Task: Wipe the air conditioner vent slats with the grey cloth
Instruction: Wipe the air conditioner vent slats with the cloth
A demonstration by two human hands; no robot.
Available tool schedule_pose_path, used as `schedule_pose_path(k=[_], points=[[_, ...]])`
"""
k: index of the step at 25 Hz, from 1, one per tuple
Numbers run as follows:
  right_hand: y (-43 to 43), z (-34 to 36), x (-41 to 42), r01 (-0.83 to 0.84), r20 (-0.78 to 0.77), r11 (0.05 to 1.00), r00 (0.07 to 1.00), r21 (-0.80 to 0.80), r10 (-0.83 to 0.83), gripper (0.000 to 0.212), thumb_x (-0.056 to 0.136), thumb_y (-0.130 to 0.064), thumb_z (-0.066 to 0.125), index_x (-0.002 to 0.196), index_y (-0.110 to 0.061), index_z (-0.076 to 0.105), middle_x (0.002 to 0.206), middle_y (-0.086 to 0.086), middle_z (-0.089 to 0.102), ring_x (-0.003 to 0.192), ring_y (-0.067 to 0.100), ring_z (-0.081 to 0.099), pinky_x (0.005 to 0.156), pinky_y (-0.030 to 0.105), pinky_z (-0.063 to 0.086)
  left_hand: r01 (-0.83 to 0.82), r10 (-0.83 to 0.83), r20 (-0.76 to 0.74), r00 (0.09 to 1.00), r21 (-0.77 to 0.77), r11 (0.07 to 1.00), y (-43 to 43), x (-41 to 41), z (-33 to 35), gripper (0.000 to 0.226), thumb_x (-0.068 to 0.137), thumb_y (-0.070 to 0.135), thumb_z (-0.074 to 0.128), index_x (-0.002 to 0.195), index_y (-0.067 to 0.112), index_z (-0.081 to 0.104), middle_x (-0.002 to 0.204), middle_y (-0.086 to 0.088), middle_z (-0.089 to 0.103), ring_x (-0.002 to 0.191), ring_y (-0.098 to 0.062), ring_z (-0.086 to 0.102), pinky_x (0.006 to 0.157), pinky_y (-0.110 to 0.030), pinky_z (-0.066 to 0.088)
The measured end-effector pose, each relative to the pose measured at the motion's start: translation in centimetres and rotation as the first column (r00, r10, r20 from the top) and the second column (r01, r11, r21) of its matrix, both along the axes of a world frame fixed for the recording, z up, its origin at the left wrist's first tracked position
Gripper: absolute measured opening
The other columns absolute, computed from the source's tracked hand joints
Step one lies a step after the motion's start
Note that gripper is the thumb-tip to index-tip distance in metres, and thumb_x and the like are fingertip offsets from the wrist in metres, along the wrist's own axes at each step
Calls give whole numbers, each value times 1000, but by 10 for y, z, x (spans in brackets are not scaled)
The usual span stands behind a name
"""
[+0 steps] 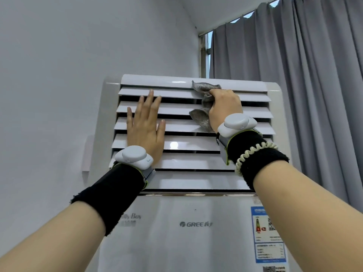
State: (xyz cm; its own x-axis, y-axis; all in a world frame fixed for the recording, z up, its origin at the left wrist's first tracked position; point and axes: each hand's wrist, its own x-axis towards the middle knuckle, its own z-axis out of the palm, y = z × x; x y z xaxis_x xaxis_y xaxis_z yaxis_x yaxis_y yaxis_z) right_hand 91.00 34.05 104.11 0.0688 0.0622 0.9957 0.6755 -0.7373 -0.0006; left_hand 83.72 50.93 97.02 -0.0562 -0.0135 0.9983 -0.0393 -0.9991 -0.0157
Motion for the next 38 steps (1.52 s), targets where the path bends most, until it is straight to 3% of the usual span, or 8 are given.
schedule_pose_path(k=[9,20,23,27,31,38], points=[[-76,-4,43,-9,-37,994,999,113,13,30,85,2,44,108,-5,61,111,19,64,107,36,54,93,41,42,-59,61,-87,994,31,998,-53,36,-5,54,93,16,44,144,22,26,157,4,18,146,-18,11,118,-48,2],[-82,-17,63,-101,57,961,994,259,90,31,79,7,42,101,-3,61,108,15,64,104,33,53,88,38,42,-135,141,-107,984,62,989,-50,43,-10,51,96,23,41,144,24,25,156,6,20,146,-18,8,117,-48,0],[-82,-22,67,-79,41,962,997,263,70,35,81,4,44,111,-6,59,118,13,63,112,30,52,92,35,41,-139,145,-114,983,60,988,-49,44,-11,49,97,28,37,144,26,24,157,6,19,146,-18,7,117,-48,-2],[-82,-37,71,-99,-1,960,995,264,102,49,87,5,41,135,-6,45,143,10,47,135,25,39,110,36,33,-108,114,-125,986,54,993,-49,42,-12,48,98,28,36,144,26,23,157,6,17,146,-18,5,117,-47,-2],[-83,-60,73,-101,-29,963,993,251,112,57,86,2,45,141,-8,37,151,7,36,138,25,35,108,37,35,-91,100,-155,983,64,994,-47,39,-14,50,98,27,36,145,25,21,158,5,13,146,-17,2,118,-45,-3],[-81,-86,63,-103,-113,950,983,296,142,53,86,-2,48,138,-10,42,150,6,39,133,31,42,97,43,45,-19,28,-186,982,50,999,-47,31,-19,50,98,25,36,145,25,20,158,2,10,146,-18,1,118,-43,-4]])
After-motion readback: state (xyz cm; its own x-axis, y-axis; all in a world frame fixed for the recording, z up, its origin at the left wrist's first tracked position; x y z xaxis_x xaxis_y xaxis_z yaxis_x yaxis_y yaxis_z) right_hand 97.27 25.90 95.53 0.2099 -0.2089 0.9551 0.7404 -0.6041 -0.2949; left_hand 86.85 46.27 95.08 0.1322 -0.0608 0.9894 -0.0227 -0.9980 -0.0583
